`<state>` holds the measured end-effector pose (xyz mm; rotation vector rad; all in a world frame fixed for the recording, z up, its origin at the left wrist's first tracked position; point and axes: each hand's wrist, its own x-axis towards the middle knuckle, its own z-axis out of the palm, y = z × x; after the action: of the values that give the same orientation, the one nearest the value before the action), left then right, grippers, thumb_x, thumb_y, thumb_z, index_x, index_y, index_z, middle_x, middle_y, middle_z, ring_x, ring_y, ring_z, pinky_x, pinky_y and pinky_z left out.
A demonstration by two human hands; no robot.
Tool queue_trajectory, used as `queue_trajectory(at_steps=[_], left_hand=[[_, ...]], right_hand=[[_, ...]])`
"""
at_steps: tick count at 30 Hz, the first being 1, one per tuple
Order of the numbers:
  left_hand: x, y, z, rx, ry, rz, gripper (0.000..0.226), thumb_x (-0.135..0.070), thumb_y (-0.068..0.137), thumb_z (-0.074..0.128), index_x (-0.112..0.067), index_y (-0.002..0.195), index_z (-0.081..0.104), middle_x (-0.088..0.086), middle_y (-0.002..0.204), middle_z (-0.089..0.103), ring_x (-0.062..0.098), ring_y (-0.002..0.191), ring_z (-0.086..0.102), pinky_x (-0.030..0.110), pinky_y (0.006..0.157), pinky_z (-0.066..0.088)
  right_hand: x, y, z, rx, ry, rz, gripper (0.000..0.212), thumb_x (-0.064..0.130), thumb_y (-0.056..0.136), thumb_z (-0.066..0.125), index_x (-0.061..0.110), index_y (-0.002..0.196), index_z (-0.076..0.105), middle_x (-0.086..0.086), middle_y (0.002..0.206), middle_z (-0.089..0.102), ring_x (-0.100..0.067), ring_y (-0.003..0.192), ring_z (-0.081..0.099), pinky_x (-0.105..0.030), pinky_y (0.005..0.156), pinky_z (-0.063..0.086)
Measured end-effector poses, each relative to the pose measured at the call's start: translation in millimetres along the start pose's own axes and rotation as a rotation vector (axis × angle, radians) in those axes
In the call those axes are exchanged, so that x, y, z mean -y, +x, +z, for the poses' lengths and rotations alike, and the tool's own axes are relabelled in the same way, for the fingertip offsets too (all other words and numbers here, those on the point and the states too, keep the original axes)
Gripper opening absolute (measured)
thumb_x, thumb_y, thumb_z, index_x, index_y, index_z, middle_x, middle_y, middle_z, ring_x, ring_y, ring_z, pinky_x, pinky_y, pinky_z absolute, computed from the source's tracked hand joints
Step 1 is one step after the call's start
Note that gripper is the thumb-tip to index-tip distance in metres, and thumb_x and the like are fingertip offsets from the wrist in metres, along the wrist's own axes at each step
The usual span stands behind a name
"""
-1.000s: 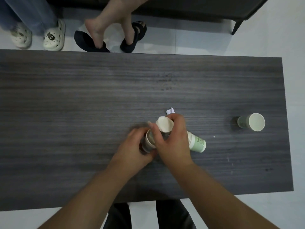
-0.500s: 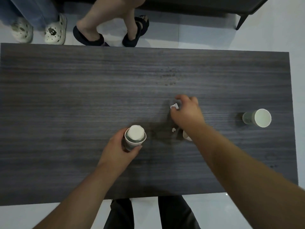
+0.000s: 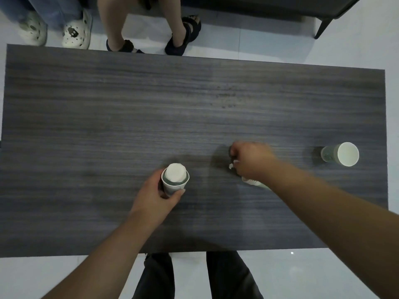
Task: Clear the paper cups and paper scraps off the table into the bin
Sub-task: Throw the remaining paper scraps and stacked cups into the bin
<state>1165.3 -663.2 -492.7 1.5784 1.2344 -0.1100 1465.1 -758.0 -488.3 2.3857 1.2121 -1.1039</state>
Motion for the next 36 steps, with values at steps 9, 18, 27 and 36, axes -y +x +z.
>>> queue_trajectory(at_steps=[9, 18, 27, 36], left_hand=[[6, -2, 3, 0.009, -0.005, 0.013, 0.063, -0.035, 0.080, 0.094, -0.048, 0.131, 0.060, -0.025, 0.115, 0.075, -0.004, 0.094, 0.073, 0.029, 0.089, 0.062], [6, -8, 3, 0.029, -0.073, 0.029, 0.059, -0.032, 0.081, 0.094, -0.047, 0.129, 0.063, -0.026, 0.114, 0.075, -0.004, 0.099, 0.073, 0.016, 0.084, 0.057], [-12, -29, 3, 0.103, -0.123, 0.118, 0.059, -0.051, 0.075, 0.091, -0.062, 0.124, 0.059, -0.027, 0.118, 0.072, -0.001, 0.096, 0.072, 0.013, 0.075, 0.057], [-38, -45, 8, 0.203, -0.131, 0.278, 0.070, -0.055, 0.077, 0.093, -0.055, 0.138, 0.058, -0.027, 0.135, 0.068, -0.002, 0.126, 0.066, 0.012, 0.097, 0.054]], right_hand=[[21, -8, 27, 0.032, -0.176, -0.040, 0.026, 0.027, 0.087, 0.063, 0.029, 0.112, 0.057, 0.000, 0.110, 0.069, -0.029, 0.112, 0.058, -0.044, 0.096, 0.036], [23, -11, 21, 0.001, -0.135, -0.005, 0.010, 0.030, 0.095, 0.060, 0.028, 0.102, 0.066, -0.003, 0.110, 0.072, -0.031, 0.109, 0.063, -0.039, 0.090, 0.043], [40, -68, 10, -0.125, 1.080, 0.154, 0.019, 0.022, 0.101, 0.068, 0.022, 0.082, 0.072, 0.012, 0.065, 0.067, -0.002, 0.048, 0.052, -0.019, 0.047, 0.043], [68, -97, 31, -0.002, 1.616, 0.311, 0.012, 0.013, 0.100, 0.069, 0.007, 0.092, 0.077, -0.011, 0.083, 0.070, -0.025, 0.078, 0.060, -0.037, 0.076, 0.051]])
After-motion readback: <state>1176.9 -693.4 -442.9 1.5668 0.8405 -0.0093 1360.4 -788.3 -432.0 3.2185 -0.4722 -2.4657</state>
